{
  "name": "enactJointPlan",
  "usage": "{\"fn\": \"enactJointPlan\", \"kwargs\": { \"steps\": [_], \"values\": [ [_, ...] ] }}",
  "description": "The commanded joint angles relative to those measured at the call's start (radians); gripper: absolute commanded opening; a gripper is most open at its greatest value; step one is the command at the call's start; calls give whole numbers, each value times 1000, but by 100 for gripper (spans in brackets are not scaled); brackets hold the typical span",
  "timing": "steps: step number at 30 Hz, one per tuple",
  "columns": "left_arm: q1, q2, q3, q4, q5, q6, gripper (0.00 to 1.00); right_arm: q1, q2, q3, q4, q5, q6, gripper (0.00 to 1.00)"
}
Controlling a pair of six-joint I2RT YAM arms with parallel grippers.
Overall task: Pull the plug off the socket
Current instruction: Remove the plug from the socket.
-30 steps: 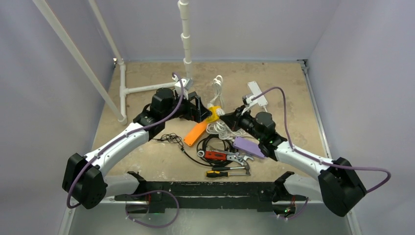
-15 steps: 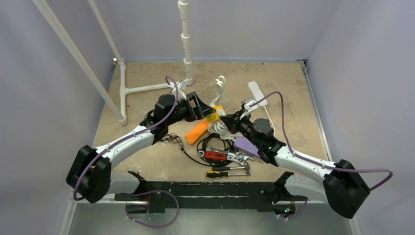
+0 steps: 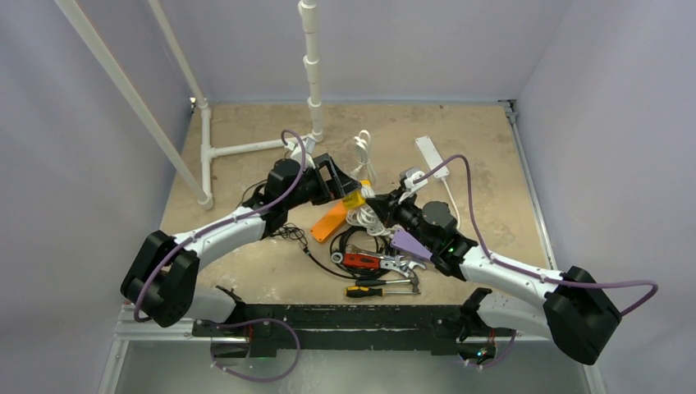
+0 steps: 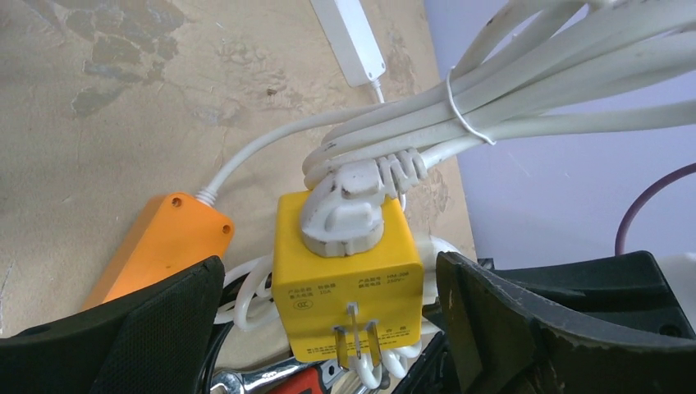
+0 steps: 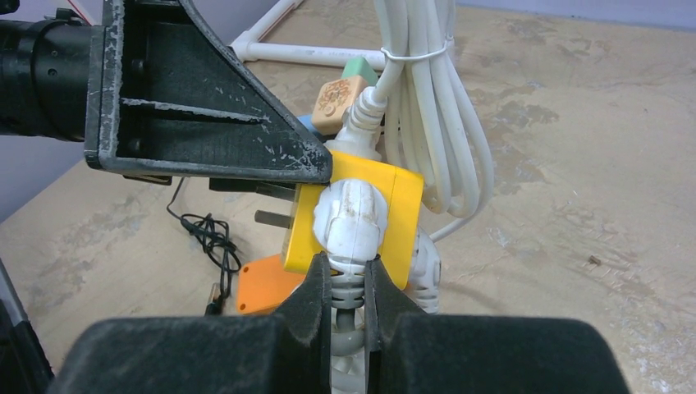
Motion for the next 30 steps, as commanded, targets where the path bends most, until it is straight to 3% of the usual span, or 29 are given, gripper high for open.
{"fn": "enactJointPlan", "kwargs": {
  "steps": [1, 6, 15, 20, 24, 30],
  "values": [
    [5, 16, -9, 86, -26, -18, 99, 15, -67, 37, 280, 18, -25, 0],
    [6, 22, -23, 119, -31, -39, 95, 32, -65, 40, 277, 39, -32, 0],
    [5, 47, -39, 160, 13, -73, 76, 55, -32, 67, 250, 106, -33, 0],
    [4, 61, -30, 163, 33, -72, 57, 70, -15, 78, 241, 135, -35, 0],
    [4, 89, 28, 69, 78, -20, 37, 80, 8, 104, 214, 180, -18, 0],
    [4, 91, 142, -154, 102, 118, 26, 92, 46, 118, 234, 211, 12, 0]
  ]
}}
